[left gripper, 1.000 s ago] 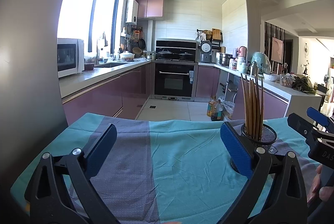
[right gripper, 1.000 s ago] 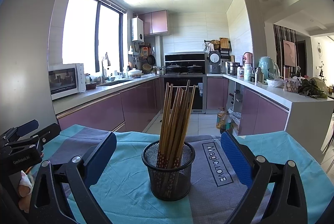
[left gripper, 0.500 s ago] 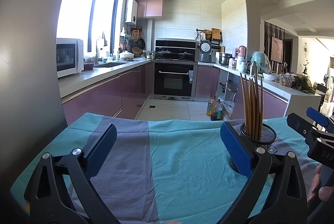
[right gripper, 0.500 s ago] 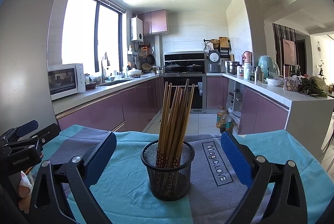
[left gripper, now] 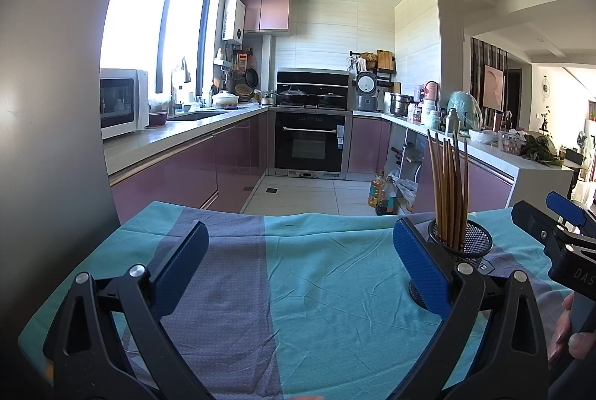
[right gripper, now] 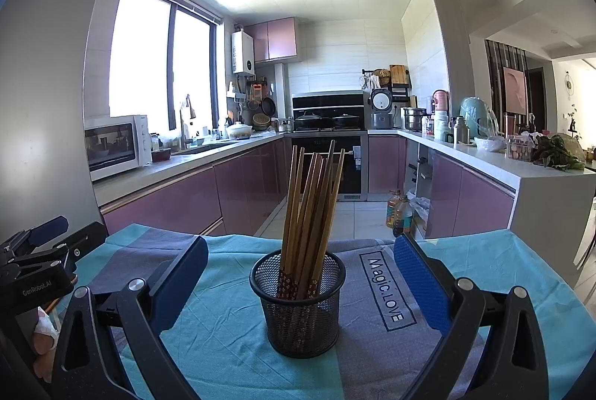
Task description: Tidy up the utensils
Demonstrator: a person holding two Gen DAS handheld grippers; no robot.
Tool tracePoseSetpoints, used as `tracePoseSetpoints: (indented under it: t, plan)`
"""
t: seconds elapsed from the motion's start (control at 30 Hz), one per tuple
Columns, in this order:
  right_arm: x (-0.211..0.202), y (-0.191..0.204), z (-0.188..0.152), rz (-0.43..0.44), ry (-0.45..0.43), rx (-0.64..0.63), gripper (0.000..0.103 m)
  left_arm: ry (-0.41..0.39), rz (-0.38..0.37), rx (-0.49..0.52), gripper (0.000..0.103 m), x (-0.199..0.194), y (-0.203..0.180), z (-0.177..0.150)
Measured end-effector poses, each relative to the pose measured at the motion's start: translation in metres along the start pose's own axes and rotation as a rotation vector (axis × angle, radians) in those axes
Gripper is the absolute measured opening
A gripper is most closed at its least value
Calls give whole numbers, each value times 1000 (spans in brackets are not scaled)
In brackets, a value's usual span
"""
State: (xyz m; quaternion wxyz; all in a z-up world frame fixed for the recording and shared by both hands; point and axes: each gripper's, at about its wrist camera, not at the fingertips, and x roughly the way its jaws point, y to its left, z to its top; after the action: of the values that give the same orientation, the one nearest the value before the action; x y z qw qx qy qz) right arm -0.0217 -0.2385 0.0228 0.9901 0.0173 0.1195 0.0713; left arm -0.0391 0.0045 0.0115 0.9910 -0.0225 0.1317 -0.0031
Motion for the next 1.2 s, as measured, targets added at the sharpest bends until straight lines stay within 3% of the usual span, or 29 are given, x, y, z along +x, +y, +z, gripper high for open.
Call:
tracePoseSetpoints:
  t: [1.2]
  plan:
    - [5,-4,-2,7,12,19,97,4,3,3,98,0,-2,-1]
